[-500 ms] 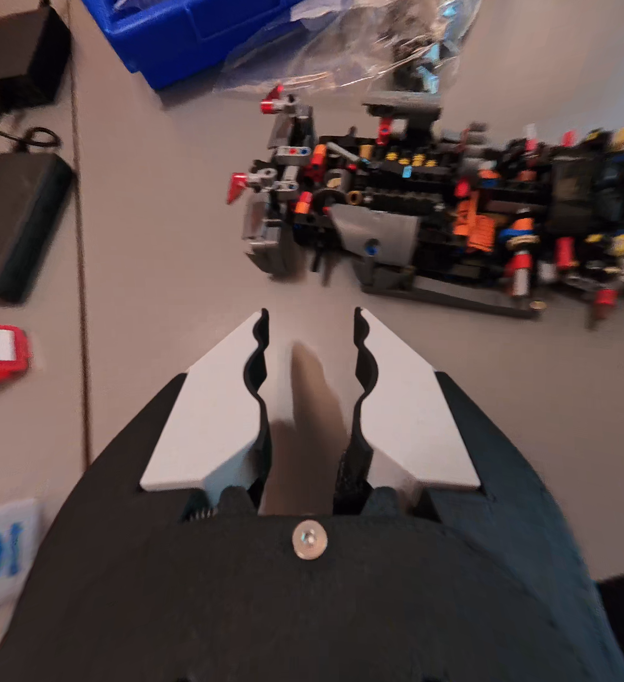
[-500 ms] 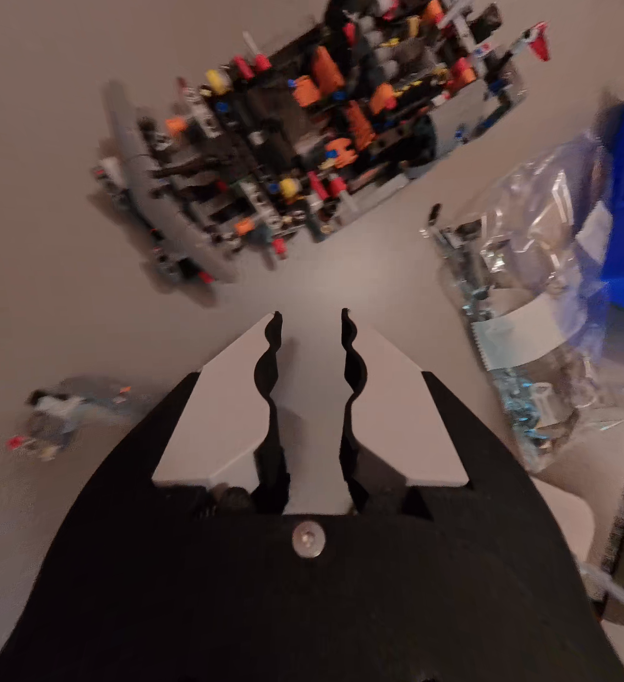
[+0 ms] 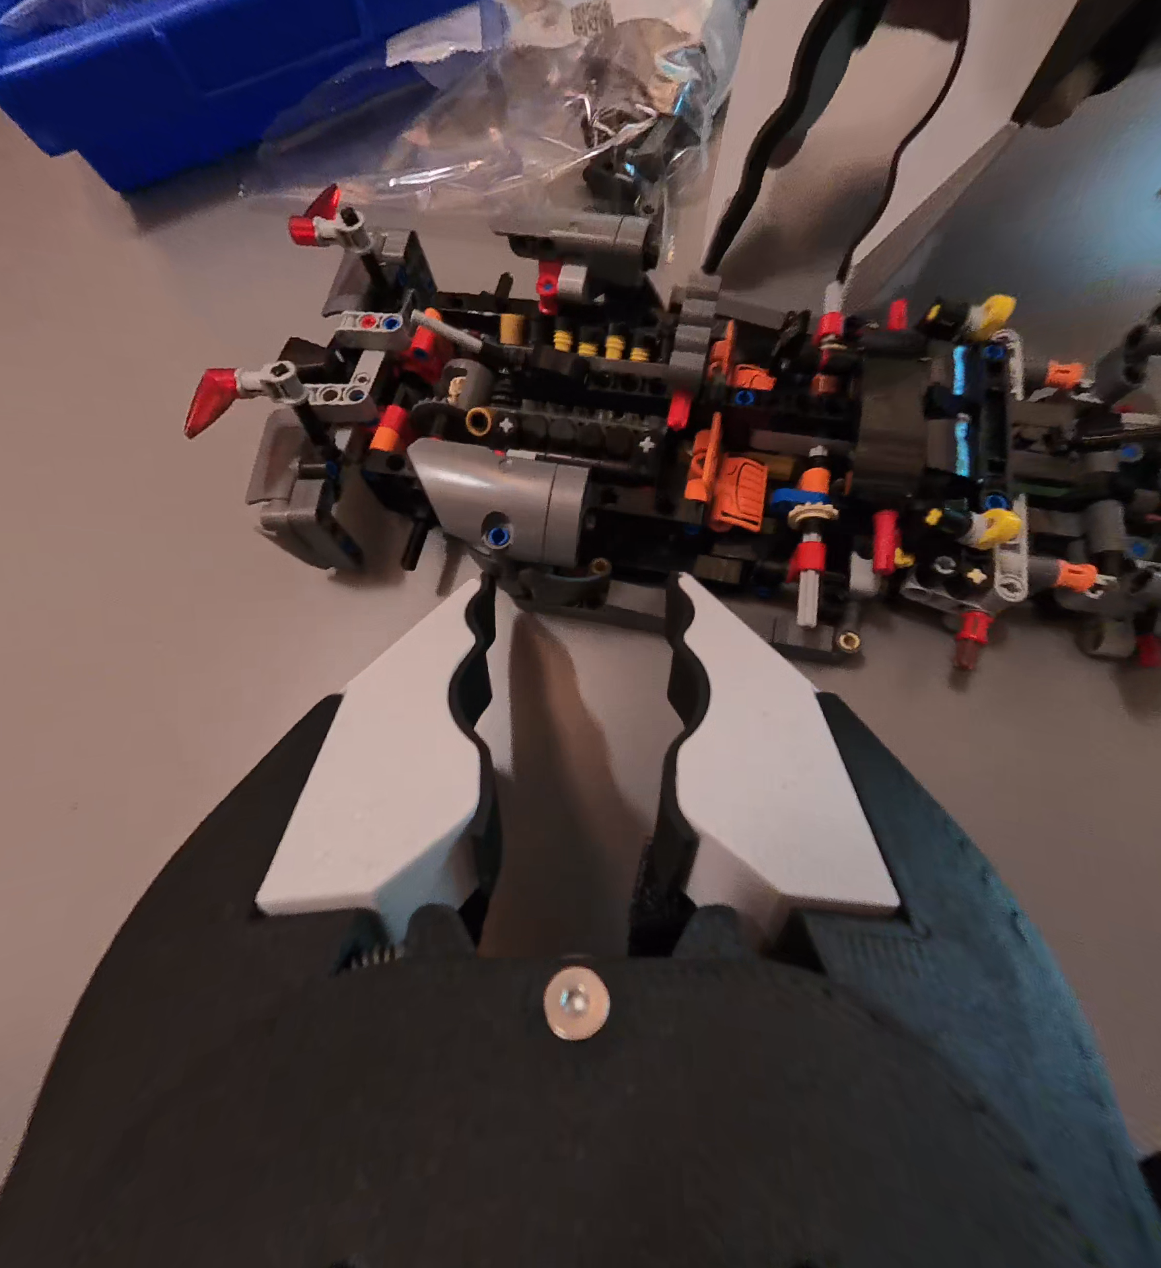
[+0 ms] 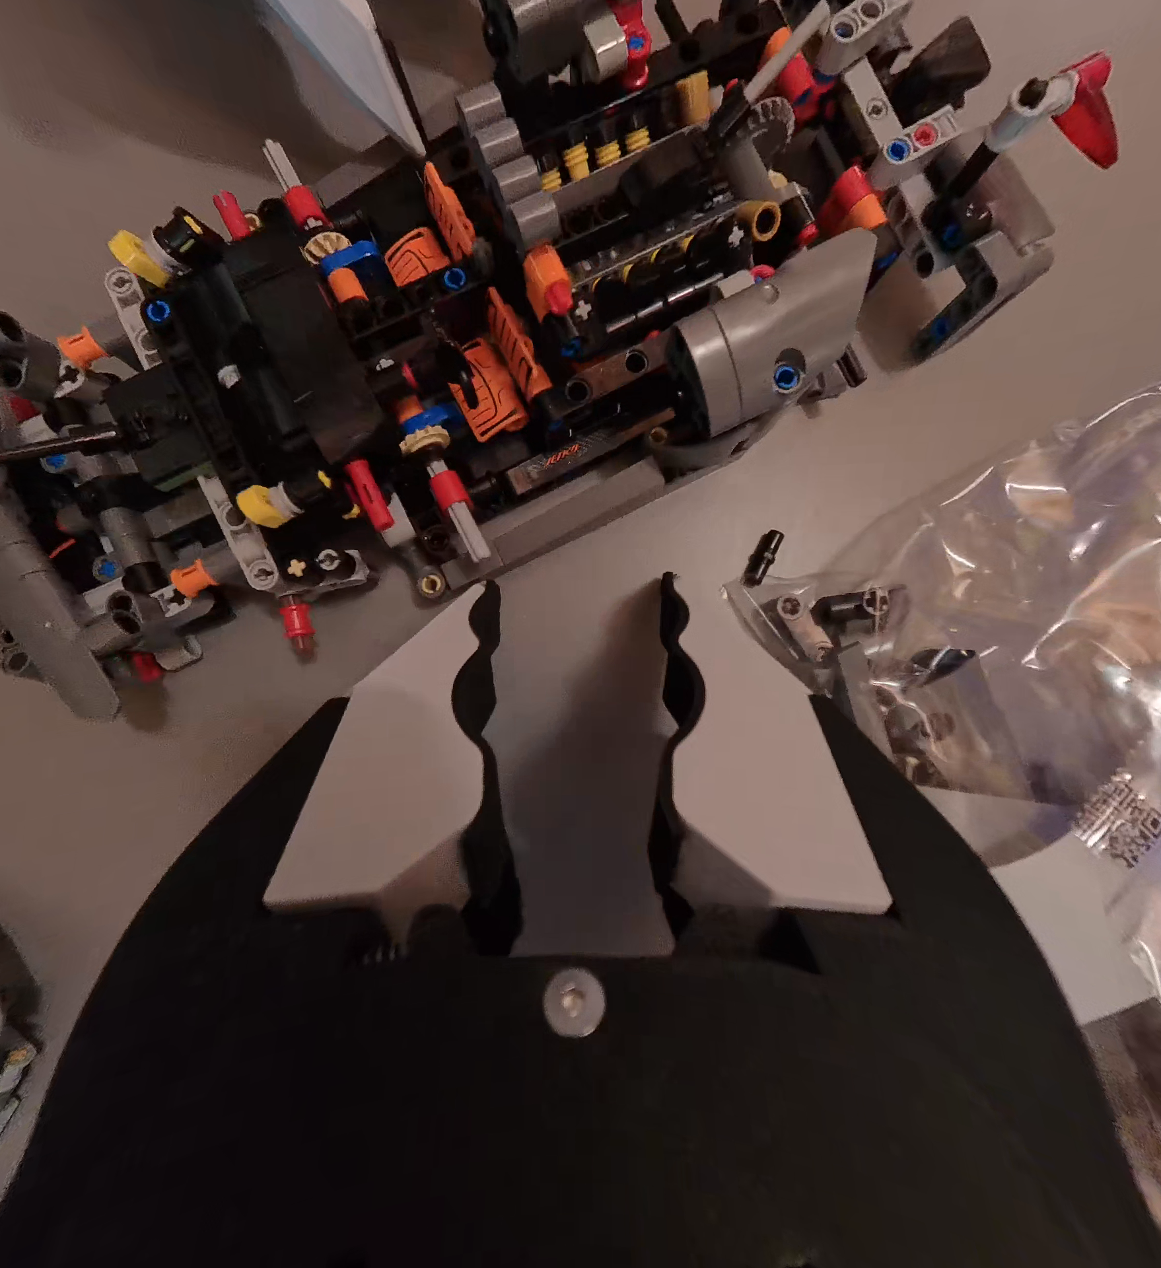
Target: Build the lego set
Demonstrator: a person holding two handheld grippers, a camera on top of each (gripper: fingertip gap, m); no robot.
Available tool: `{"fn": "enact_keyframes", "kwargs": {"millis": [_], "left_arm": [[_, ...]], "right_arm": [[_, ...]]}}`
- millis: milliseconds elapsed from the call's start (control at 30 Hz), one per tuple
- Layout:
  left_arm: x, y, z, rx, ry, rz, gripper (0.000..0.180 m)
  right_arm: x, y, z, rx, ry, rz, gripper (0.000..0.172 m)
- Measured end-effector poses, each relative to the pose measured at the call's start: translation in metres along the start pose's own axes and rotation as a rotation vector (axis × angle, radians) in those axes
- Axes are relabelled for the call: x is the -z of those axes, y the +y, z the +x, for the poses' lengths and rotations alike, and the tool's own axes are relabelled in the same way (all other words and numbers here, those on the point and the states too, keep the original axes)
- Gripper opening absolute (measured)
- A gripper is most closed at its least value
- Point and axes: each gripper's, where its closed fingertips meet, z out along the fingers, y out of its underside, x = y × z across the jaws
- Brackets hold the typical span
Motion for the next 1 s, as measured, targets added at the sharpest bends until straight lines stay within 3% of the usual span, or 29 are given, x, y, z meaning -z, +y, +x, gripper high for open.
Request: {"fn": "enact_keyframes", "kwargs": {"millis": [200,533,600,700,833,1000], "left_arm": [[-0.005,0.0,-0.009,-0.003,-0.005,-0.016,0.038],[-0.004,0.003,-0.011,-0.019,-0.012,-0.019,0.025],[-0.003,0.003,-0.012,-0.015,-0.005,-0.019,0.026],[0.006,0.008,-0.014,0.013,-0.015,-0.018,0.043],[0.034,0.01,0.002,0.039,-0.003,0.041,0.042],[0.057,0.018,0.045,-0.069,-0.001,0.09,0.041]], "right_arm": [[-0.005,-0.006,-0.01,0.031,-0.066,0.044,0.043],[-0.012,-0.018,-0.029,0.076,-0.044,0.017,0.038],[-0.011,-0.017,-0.029,0.064,-0.022,0.006,0.039],[0.005,-0.016,-0.02,0.033,0.044,0.013,0.042],[0.025,-0.025,0.0,-0.012,0.122,0.09,0.048],[0.013,-0.041,0.02,-0.031,0.151,0.159,0.059]]}}
